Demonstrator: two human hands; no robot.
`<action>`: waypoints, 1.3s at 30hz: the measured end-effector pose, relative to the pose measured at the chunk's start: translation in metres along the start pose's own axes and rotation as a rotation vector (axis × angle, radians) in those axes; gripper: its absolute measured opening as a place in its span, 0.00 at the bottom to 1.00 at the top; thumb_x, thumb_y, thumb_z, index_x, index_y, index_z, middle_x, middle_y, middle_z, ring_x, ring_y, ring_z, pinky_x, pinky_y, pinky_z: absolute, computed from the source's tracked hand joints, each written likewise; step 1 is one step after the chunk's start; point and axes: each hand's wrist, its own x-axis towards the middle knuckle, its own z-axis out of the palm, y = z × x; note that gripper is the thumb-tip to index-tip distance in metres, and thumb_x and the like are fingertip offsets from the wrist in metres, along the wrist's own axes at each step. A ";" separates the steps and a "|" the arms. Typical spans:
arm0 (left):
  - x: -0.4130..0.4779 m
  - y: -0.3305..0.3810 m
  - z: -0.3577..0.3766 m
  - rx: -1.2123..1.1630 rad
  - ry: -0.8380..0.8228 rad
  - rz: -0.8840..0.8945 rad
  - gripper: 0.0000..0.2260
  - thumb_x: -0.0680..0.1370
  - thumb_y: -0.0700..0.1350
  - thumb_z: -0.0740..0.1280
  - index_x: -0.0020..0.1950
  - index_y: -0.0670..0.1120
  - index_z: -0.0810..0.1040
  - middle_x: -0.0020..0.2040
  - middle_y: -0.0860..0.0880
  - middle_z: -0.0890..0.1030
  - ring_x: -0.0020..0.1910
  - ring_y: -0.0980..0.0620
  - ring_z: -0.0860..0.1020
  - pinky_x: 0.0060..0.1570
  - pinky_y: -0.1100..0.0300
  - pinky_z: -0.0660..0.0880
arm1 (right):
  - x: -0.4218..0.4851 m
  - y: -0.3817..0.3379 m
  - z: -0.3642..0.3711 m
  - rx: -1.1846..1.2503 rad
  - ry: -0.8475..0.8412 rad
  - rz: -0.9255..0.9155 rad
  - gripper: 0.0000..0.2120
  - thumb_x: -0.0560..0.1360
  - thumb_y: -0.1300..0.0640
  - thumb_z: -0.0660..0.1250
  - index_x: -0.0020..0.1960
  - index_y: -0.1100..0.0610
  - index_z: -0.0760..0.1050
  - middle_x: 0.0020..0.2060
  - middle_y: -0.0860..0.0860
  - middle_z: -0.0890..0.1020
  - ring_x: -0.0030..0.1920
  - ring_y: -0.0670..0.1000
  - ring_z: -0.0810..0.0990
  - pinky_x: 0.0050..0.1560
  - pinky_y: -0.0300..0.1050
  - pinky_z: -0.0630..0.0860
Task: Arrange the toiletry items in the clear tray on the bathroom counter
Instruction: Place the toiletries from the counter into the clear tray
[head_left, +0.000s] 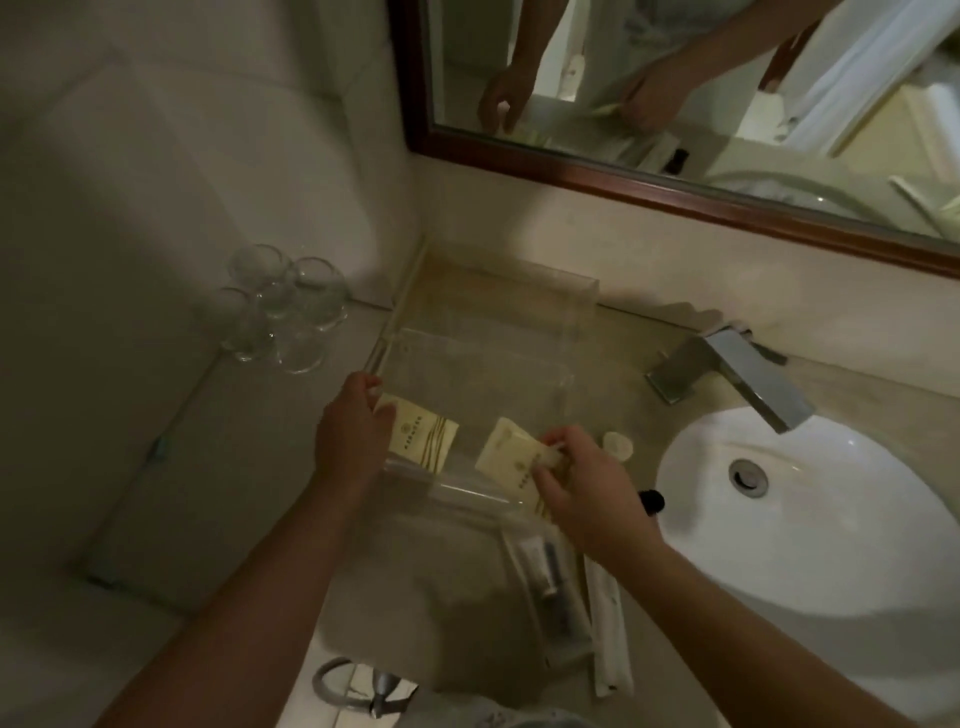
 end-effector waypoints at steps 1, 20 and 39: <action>0.004 -0.005 0.001 0.127 0.019 0.035 0.16 0.74 0.42 0.69 0.61 0.45 0.74 0.54 0.43 0.81 0.52 0.42 0.78 0.50 0.49 0.77 | 0.015 -0.007 0.003 -0.036 0.002 -0.001 0.09 0.78 0.51 0.65 0.57 0.46 0.69 0.45 0.41 0.77 0.44 0.45 0.82 0.37 0.37 0.80; -0.028 -0.030 0.019 0.494 -0.375 0.497 0.24 0.74 0.60 0.51 0.67 0.55 0.72 0.73 0.49 0.66 0.72 0.45 0.62 0.68 0.47 0.60 | 0.082 0.000 0.068 -0.581 0.008 -0.113 0.25 0.72 0.47 0.69 0.67 0.48 0.69 0.59 0.52 0.74 0.59 0.55 0.72 0.58 0.49 0.72; -0.096 0.008 0.041 0.178 -0.201 0.530 0.08 0.74 0.42 0.65 0.52 0.47 0.79 0.49 0.49 0.78 0.49 0.50 0.74 0.47 0.56 0.73 | -0.013 0.028 -0.003 -0.093 0.185 -0.112 0.08 0.76 0.50 0.66 0.56 0.46 0.73 0.45 0.41 0.77 0.42 0.41 0.78 0.42 0.36 0.77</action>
